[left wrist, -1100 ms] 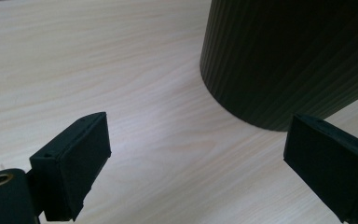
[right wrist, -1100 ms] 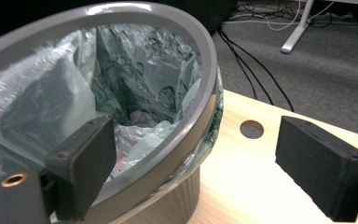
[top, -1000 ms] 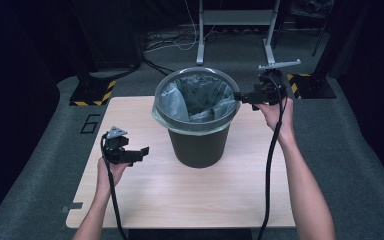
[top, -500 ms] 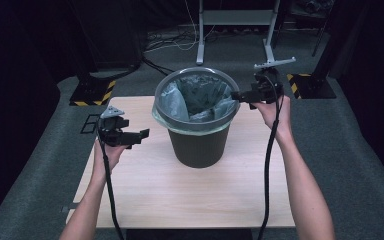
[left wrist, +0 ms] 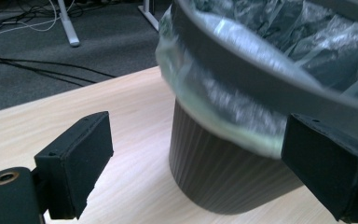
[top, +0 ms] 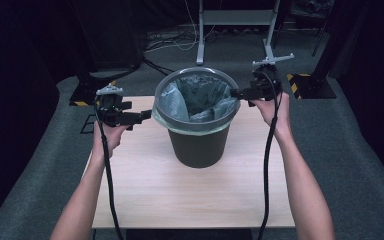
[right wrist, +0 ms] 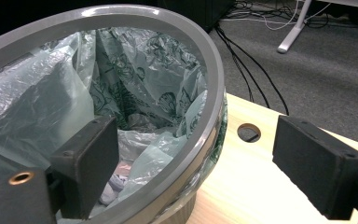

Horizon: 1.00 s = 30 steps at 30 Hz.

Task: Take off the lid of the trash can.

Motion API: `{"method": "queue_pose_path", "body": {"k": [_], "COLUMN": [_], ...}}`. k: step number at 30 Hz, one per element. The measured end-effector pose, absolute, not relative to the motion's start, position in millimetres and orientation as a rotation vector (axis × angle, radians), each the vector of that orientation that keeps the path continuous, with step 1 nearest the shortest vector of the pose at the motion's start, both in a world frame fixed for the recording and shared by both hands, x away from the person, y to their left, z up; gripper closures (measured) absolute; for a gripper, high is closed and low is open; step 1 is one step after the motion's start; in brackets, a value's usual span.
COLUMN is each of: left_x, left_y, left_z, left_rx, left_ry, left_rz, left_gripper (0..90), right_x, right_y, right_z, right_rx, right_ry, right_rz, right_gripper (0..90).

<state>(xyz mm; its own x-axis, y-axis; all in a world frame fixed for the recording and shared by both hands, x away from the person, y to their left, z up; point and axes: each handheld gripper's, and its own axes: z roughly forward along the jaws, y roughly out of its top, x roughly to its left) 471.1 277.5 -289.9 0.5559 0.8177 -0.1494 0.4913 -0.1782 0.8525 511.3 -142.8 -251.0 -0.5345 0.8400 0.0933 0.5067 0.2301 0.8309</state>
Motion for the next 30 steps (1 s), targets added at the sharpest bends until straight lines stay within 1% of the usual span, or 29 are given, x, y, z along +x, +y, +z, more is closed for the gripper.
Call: {"method": "queue_pose_path", "body": {"k": [8, 17, 21, 24, 26, 27, 28, 29, 30], "left_x": [488.4, 504.8, 513.2, 519.6, 523.2, 524.9, 525.8, 526.9, 527.7], "left_y": [261.2, 243.5, 232.8, 226.2, 222.9, 221.7, 220.9, 219.7, 219.2], "left_z": [-269.6, -254.2, -255.4, -257.8, -259.8, -260.9, -261.3, -261.9, -262.3], "left_rx": [1.845, 1.876, 1.906, 1.925, 1.928, 1.92, 1.923, 1.93, 1.936], "left_ry": [1.058, 1.067, 1.086, 1.096, 1.106, 1.121, 1.127, 1.132, 1.133], "left_rz": [0.425, 0.451, 0.463, 0.456, 0.445, 0.429, 0.43, 0.436, 0.439], "left_gripper": [8.2, 14.3, 17.4, 20.2, 24.1, 27.6, 33.3, 34.2, 34.2], "right_x": [515.9, 521.0, 523.5, 525.4, 526.9, 527.5, 528.1, 528.8, 528.8], "right_y": [-140.9, -137.5, -133.5, -131.2, -129.5, -128.8, -128.0, -127.1, -127.1], "right_z": [-253.2, -254.8, -256.7, -258.4, -259.7, -260.4, -261.2, -262.0, -262.0], "right_rx": [1.26, 1.274, 1.281, 1.287, 1.297, 1.303, 1.31, 1.314, 1.314], "right_ry": [2.144, 2.145, 2.148, 2.148, 2.15, 2.148, 2.145, 2.144, 2.144], "right_rz": [1.191, 1.166, 1.157, 1.147, 1.135, 1.129, 1.13, 1.124, 1.124], "right_gripper": [14.4, 16.6, 21.7, 27.2, 33.3, 37.1, 37.5, 40.8, 40.8]}}
